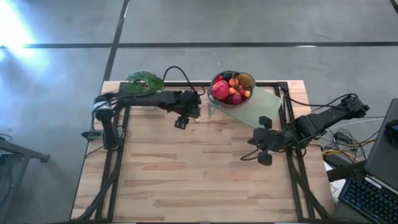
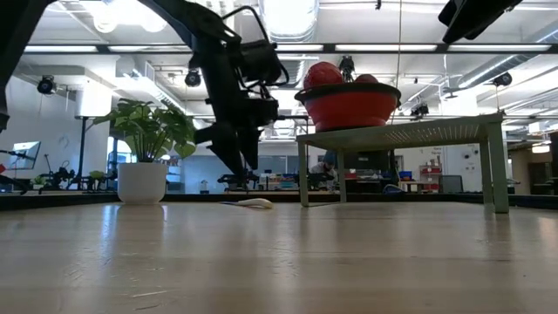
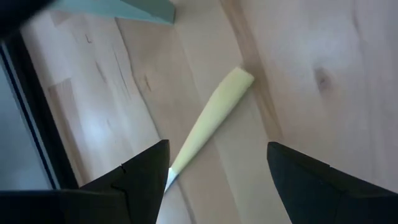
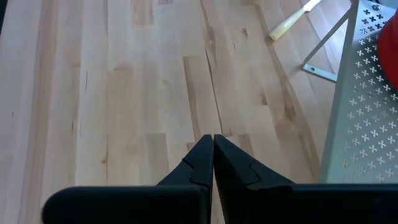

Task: Pick & Place Fruit
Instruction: Put the yellow table knife on the shelf

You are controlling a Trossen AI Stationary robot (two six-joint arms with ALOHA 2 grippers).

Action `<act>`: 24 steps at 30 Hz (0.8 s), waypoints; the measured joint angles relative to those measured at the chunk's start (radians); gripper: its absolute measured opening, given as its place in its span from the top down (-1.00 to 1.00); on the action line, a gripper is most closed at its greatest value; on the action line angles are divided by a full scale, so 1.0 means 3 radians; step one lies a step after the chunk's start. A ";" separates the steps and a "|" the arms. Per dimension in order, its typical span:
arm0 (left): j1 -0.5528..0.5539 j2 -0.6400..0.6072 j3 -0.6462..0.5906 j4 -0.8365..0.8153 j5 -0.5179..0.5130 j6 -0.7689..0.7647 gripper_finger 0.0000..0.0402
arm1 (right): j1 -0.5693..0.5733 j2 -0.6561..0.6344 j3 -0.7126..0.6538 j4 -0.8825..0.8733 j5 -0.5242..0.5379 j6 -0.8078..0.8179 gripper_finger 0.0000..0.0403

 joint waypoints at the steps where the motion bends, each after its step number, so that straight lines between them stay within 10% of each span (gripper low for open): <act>1: 0.0010 0.0018 0.0001 -0.0001 -0.0035 0.0010 -0.36 | 0.0000 0.0000 -0.0002 0.0000 0.0000 -0.0006 0.96; 24: 0.0530 0.0044 0.0037 0.0153 0.0653 0.0064 -0.36 | 0.0000 0.0001 -0.0015 -0.0003 -0.0003 -0.0047 0.96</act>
